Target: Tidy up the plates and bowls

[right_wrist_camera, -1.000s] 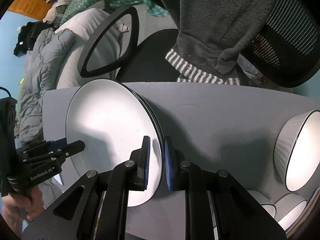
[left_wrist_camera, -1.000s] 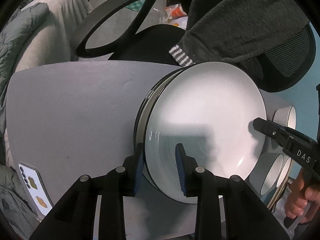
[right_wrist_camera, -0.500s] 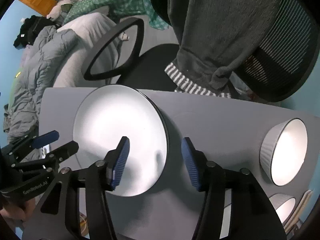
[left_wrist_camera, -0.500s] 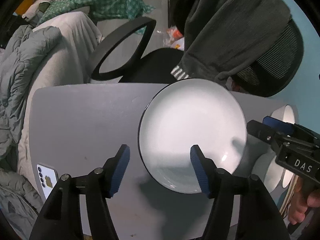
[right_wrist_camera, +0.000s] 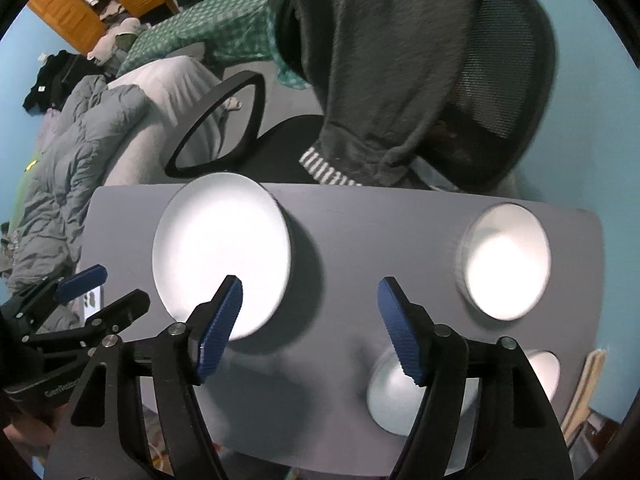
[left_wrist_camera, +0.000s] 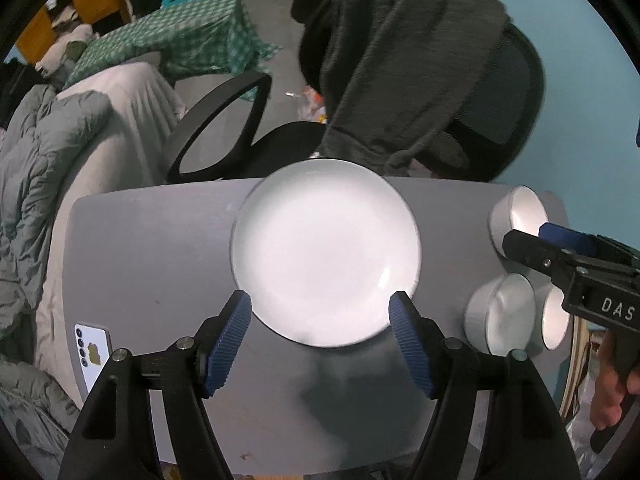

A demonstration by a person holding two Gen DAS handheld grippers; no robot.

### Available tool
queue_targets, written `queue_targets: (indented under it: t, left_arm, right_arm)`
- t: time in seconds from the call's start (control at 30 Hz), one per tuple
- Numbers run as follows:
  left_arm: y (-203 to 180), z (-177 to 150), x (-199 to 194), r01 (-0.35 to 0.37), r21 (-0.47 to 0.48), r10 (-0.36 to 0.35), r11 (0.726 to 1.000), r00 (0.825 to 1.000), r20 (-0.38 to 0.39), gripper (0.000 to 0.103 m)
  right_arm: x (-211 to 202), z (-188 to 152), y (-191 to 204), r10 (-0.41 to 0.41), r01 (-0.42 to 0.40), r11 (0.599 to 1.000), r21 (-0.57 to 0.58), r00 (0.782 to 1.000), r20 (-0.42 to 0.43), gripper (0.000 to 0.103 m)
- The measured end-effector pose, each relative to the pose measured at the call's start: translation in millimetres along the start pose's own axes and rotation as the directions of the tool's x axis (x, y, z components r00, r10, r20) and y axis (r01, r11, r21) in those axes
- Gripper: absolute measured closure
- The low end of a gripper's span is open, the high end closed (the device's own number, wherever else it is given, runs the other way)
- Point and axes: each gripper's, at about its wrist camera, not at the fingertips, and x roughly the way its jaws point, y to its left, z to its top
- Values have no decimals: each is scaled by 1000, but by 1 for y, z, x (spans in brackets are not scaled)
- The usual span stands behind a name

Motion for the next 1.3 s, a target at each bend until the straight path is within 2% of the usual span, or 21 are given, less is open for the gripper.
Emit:
queue_targets:
  t: [0.13,0.4,0.8,1.07,1.3]
  left_arm:
    - [-13,-9,-11,17,23,-17,1000,1000,20,25]
    - [-43,-27,-20,68,54,-69,996,997,22,25]
    - [-103,-46,8,128,112,-121,985,990,-68,25]
    - [-131,-55,45,139,85,-126,987,982,-141,25]
    - [-140,-56,74,134,36,-126,990,975,-183,25]
  right_arm:
    - [-16,-15,-11,-27,27,1000,6,999,17,30]
    - [-34,-42,-39,-61,61,998,24,998,11,30]
    - [-40,-79,-96,-63,64,997,32,998,-30,30]
    - [-16,-85,-123,-34,33,999,-15,998,-51,30]
    - [20,-79,-130,-9,1,998,-66,994,-113,30]
